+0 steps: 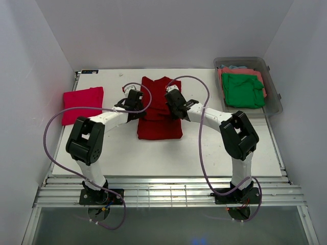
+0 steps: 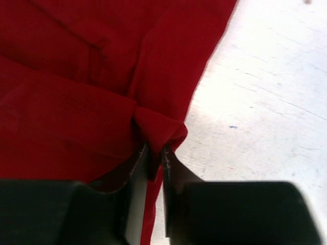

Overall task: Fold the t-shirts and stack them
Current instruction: Fold the tshirt

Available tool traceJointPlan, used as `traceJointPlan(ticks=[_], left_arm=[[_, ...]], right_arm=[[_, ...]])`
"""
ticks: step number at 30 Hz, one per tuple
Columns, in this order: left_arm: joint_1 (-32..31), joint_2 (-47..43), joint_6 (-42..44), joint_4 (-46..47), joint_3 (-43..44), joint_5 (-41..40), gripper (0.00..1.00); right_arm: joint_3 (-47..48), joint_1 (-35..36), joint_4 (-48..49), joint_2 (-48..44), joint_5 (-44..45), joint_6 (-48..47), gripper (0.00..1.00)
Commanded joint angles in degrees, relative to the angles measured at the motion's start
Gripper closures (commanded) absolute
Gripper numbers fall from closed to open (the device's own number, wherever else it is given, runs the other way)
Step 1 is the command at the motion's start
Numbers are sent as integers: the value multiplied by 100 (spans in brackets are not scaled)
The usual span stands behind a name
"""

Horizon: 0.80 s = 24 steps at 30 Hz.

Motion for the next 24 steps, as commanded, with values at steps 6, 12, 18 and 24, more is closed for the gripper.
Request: traceJointPlan(ticks=[6, 12, 18, 24], left_arm=[[109, -1000, -25, -91, 436, -885, 4], [-513, -1756, -333, 408, -415, -237, 8], [-1112, -1346, -860, 910, -1076, 591, 100], [-1288, -826, -922, 1210, -1182, 882, 100]], right_arm=[[135, -120, 124, -1087, 368, -323, 54], [-489, -111, 484, -1485, -1161, -112, 53], [-666, -111, 756, -1003, -2454, 222, 90], [-359, -111, 827, -396, -3017, 275, 92]])
